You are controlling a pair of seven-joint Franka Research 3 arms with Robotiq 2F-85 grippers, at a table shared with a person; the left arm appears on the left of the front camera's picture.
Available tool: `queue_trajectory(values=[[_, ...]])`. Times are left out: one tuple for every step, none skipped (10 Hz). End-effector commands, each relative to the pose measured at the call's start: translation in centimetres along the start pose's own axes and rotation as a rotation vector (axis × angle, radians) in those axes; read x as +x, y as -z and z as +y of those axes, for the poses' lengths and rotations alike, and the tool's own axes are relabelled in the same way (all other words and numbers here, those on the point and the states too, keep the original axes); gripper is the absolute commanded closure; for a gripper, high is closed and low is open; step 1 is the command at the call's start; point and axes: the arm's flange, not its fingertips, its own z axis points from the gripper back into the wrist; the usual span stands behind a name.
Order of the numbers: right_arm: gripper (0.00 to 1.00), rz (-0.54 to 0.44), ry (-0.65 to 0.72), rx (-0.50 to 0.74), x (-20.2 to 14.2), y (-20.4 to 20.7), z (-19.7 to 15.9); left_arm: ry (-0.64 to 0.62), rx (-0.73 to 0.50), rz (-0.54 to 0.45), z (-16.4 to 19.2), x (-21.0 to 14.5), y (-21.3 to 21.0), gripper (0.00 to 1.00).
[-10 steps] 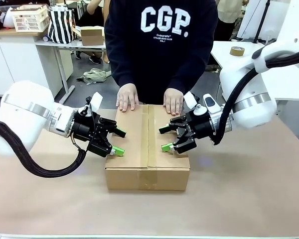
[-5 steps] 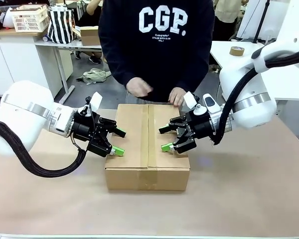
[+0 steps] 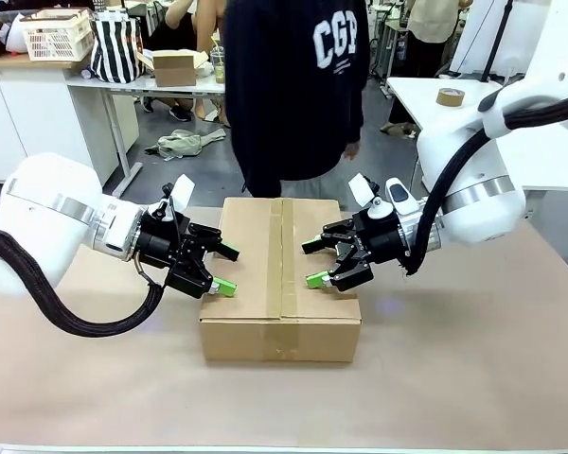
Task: Pack the gift set into the box.
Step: Press and hold the closed box until the human finishes sealing it.
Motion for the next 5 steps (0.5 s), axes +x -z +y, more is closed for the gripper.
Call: queue_trajectory(values=[[0.0, 0.011, 0.002, -0.003, -0.4, 0.13, 0.05, -0.009, -0.002, -0.003, -0.12, -0.36, -0.07, 0.0], [0.0, 0.011, 0.002, -0.003, -0.4, 0.13, 0.05, -0.009, -0.002, -0.003, -0.12, -0.36, -0.07, 0.0], [0.0, 0.011, 0.002, -0.003, -0.4, 0.13, 0.05, -0.009, -0.002, -0.003, -0.12, -0.36, -0.07, 0.0], [0.0, 0.011, 0.002, -0.003, -0.4, 0.13, 0.05, -0.009, -0.002, -0.003, -0.12, -0.36, -0.07, 0.0], [0.0, 0.011, 0.002, -0.003, -0.4, 0.13, 0.05, -0.009, -0.002, -0.003, -0.12, -0.36, -0.07, 0.0]])
